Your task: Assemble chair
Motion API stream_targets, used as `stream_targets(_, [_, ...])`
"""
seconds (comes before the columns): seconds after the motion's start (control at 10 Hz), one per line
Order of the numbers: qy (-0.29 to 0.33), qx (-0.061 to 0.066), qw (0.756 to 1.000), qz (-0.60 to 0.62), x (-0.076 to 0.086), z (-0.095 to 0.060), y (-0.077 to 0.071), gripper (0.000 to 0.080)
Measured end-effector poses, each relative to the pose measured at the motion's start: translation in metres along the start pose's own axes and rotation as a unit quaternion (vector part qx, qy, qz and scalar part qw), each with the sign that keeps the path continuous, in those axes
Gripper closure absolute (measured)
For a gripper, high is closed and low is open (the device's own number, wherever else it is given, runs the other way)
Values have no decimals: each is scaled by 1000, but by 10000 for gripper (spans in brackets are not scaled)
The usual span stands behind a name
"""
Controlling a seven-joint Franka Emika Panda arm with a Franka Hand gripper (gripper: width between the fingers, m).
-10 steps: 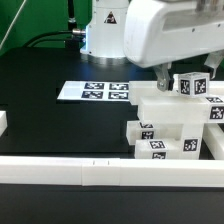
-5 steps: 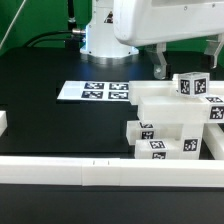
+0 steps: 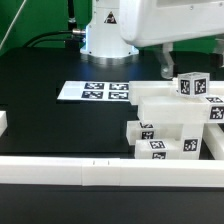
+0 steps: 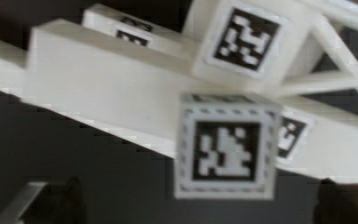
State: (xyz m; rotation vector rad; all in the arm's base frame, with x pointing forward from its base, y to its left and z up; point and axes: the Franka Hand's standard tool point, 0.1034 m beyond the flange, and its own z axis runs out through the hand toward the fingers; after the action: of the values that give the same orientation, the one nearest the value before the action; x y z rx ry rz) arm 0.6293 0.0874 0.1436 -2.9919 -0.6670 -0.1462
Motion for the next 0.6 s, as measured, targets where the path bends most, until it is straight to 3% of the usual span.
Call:
stream_targets(0.5, [-1,0,1000,18,1,3,-1,150])
stream_targets(0.6, [-3,9,999,52,-2,6,-3,150])
